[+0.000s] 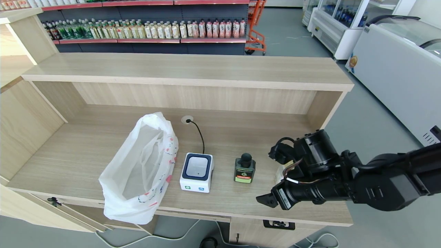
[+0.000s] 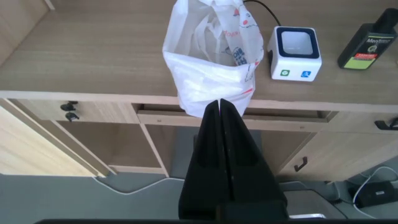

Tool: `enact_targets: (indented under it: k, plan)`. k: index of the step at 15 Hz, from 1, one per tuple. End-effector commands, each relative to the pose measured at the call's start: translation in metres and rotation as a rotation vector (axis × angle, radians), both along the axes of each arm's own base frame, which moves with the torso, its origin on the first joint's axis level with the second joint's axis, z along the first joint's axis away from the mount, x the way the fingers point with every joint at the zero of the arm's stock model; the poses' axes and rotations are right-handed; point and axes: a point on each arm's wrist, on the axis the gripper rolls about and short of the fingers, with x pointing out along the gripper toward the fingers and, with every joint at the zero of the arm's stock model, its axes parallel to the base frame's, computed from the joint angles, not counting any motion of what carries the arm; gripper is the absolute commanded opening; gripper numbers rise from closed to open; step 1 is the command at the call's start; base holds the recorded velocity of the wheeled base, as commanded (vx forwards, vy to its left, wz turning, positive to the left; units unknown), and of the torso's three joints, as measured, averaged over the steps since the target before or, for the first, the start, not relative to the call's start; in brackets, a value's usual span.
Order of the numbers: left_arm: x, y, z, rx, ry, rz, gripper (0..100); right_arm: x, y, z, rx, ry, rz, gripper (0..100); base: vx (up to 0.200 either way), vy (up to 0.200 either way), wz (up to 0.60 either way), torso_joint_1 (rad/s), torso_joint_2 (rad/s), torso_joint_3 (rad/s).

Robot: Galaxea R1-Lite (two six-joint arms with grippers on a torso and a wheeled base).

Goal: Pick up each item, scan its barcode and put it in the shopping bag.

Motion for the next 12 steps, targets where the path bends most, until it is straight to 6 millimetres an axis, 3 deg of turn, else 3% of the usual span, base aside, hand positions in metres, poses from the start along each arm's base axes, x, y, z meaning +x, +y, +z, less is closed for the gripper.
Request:
enact_targets:
  k: [1, 5, 12]
  plan:
    - [0.0, 0.0, 0.0, 0.0, 0.0, 0.0, 0, 0.014, 0.014, -0.022, -0.016, 0.017, 0.016, 100, 0.0, 0.0, 0.0, 0.0, 0.0, 0.0]
    - [0.0, 0.0, 0.0, 0.0, 0.0, 0.0, 0, 0.031, 0.031, -0.024, 0.016, -0.055, 0.049, 100, 0.0, 0.0, 0.0, 0.0, 0.0, 0.0]
    - [0.0, 0.0, 0.0, 0.0, 0.0, 0.0, 0, 0.05, 0.042, -0.027, -0.026, -0.158, 0.125, 100, 0.0, 0.0, 0.0, 0.0, 0.0, 0.0]
